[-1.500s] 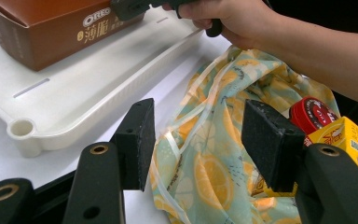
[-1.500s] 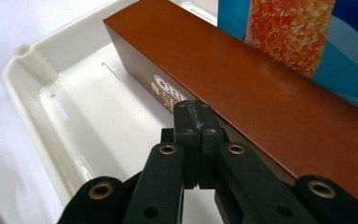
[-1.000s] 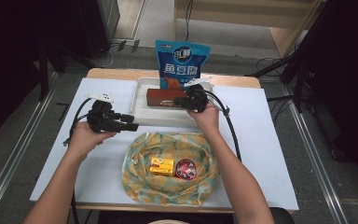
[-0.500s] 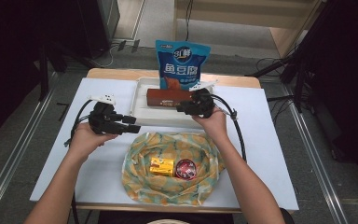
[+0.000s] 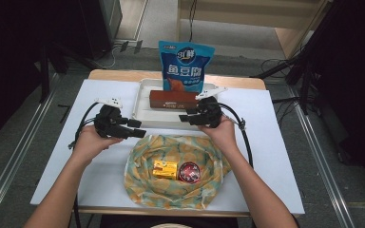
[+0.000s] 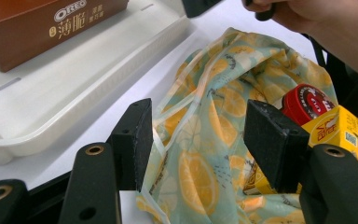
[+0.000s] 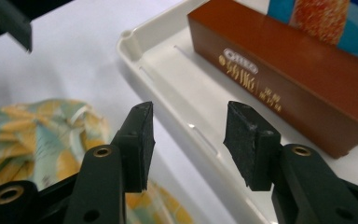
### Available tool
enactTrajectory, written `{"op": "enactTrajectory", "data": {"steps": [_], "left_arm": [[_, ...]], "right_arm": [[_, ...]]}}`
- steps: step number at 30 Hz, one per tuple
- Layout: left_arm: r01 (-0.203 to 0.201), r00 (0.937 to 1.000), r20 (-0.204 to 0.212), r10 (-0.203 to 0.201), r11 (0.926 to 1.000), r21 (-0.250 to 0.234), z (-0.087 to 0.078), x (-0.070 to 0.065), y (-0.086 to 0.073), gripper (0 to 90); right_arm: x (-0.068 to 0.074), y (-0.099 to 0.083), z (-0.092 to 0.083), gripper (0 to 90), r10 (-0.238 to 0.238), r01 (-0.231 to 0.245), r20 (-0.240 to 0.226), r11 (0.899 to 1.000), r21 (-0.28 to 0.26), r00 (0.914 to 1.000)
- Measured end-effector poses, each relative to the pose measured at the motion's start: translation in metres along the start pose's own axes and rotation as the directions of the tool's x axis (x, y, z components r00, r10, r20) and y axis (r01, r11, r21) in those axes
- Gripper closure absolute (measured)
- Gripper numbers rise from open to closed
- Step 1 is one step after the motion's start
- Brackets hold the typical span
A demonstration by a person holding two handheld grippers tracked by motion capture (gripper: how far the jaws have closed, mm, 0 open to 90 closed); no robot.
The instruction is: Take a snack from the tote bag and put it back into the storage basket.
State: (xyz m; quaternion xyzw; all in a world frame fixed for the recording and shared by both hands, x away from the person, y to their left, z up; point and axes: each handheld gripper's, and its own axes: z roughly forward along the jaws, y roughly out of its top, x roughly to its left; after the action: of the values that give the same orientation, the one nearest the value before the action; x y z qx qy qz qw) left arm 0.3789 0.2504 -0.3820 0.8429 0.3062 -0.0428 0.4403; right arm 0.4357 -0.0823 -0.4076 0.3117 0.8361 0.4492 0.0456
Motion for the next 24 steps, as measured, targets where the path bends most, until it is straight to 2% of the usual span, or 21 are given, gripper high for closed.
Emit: {"op": "enactTrajectory", "data": {"steps": [4,10,12,14,16,24], "left_arm": [[-0.007,1.0000,-0.002,0.007,1.0000,0.003,0.000,-0.004,-0.003,42.7],[-0.025,0.9997,0.000,0.025,0.9995,0.019,0.002,-0.013,-0.006,42.6],[-0.027,0.9996,0.004,0.027,0.9995,0.014,0.002,-0.014,-0.006,42.6],[-0.032,0.9995,0.005,0.032,0.9994,0.016,0.003,-0.016,-0.006,42.7],[-0.040,0.9992,0.009,0.040,0.9990,0.020,0.005,-0.018,-0.006,42.7],[-0.058,0.9982,0.018,0.057,0.9979,0.030,0.007,-0.023,-0.006,42.7]], "right_arm": [[0.009,-0.006,-0.008,50.7,-0.026,0.026,0.013,1.000,-0.002,0.9996],[0.016,-0.014,-0.022,47.9,-0.014,0.014,-0.007,0.999,-0.034,0.9999],[0.018,-0.017,-0.025,47.9,-0.034,0.034,0.002,0.999,-0.039,0.9994],[0.018,-0.019,-0.027,47.7,-0.044,0.044,0.009,0.998,-0.043,0.9990],[0.017,-0.021,-0.028,47.5,-0.027,0.027,0.005,0.999,-0.047,0.9996],[0.015,-0.030,-0.036,46.8,-0.021,0.022,0.031,0.999,-0.036,0.9993]]}}
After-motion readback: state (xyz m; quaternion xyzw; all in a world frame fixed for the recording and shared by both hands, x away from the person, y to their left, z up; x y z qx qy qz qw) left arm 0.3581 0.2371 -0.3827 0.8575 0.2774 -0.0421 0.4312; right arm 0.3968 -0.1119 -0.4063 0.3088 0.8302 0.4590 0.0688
